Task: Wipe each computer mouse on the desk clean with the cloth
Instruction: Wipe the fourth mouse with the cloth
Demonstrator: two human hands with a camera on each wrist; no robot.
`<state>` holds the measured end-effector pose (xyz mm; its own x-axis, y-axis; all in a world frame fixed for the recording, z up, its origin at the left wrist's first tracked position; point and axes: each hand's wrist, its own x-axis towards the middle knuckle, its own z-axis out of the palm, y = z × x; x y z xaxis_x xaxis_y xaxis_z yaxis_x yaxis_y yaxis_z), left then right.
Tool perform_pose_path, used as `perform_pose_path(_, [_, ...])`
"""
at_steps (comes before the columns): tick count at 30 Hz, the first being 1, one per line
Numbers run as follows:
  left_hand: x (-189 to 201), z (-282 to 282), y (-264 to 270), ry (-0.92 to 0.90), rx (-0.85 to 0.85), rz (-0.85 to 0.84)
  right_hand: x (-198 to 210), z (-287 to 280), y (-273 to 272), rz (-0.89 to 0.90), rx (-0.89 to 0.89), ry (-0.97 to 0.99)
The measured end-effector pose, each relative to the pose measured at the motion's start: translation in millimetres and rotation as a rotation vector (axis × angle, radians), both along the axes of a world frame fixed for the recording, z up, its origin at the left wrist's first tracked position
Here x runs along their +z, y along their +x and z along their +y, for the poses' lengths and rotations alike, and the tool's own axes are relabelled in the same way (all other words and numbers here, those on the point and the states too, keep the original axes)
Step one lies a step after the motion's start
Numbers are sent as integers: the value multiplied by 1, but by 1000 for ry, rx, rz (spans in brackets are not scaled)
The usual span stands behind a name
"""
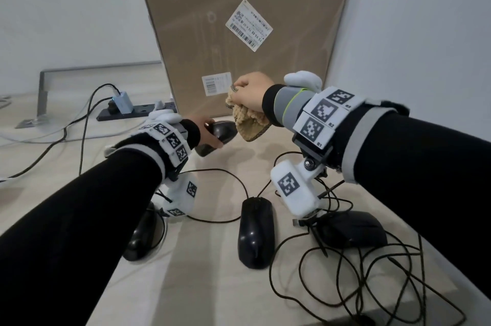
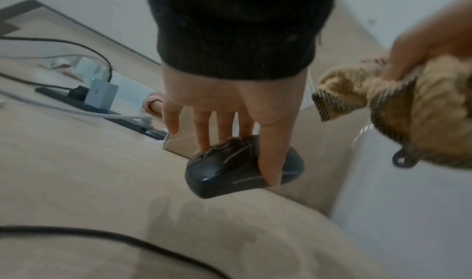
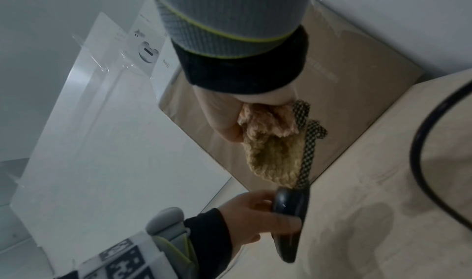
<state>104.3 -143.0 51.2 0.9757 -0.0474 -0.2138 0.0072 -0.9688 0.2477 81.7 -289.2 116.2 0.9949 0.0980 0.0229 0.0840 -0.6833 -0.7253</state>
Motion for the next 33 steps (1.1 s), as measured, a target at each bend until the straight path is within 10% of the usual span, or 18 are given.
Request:
perform_pose_path(11, [70,-18,-119,-1455,276,182,38,-28,-109,-318,-46,375])
perform_pose_path(33, [64,-132,-287,-1576,364,406,-5,-122,-277,-417,-38,-42])
